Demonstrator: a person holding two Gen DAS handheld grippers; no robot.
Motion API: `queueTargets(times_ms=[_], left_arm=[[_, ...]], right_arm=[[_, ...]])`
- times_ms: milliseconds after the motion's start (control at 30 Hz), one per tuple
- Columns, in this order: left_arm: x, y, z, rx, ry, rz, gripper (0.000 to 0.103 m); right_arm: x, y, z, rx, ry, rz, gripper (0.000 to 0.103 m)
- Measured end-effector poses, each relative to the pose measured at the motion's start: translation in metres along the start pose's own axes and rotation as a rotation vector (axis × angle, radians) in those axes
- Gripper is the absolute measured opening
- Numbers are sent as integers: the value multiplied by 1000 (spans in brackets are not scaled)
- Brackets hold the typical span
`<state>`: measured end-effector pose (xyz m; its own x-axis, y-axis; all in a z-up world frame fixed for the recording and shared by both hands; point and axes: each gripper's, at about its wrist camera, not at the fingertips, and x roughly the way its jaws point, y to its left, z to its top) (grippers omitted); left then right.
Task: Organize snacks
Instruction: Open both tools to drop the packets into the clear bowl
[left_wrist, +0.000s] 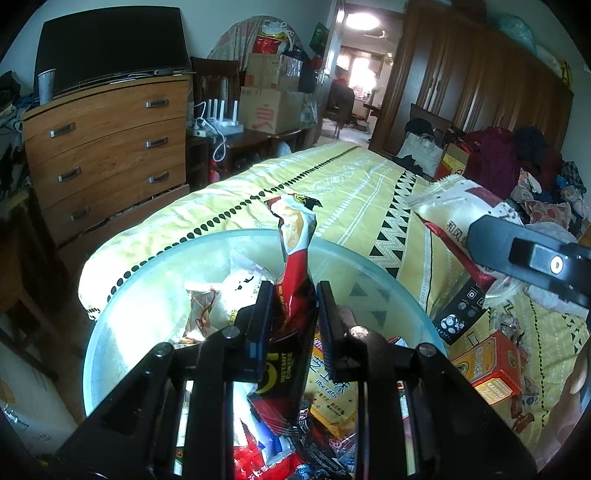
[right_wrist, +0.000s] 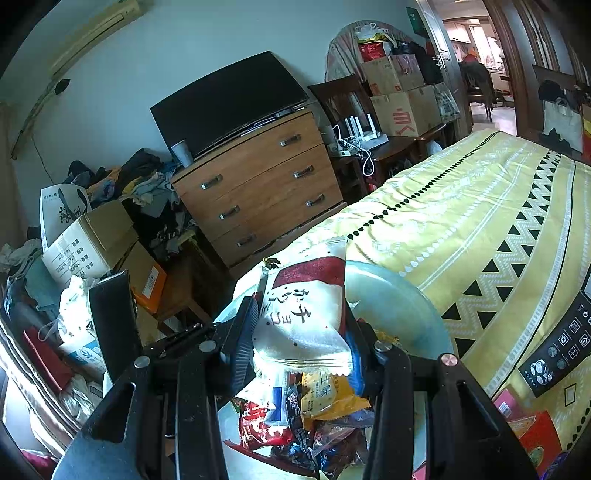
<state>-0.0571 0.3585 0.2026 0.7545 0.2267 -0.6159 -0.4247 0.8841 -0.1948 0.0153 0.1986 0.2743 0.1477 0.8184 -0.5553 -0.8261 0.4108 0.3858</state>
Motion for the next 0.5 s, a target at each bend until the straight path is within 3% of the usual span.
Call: queueTargets(times_ms=[300,367,433,500], left_arm=[[15,0,0,17,46,38,25],[17,-1,0,23,50,51,37],[17,-1,0,22,45,60,56],[15,-1,0,24,41,74,63]], right_arm=[[12,-7,3,11,15,-13,48],[16,-11,4,21,22,-16,49],[18,-15,5,35,28,-19,49],[18,-17,4,38,29,-27,54]])
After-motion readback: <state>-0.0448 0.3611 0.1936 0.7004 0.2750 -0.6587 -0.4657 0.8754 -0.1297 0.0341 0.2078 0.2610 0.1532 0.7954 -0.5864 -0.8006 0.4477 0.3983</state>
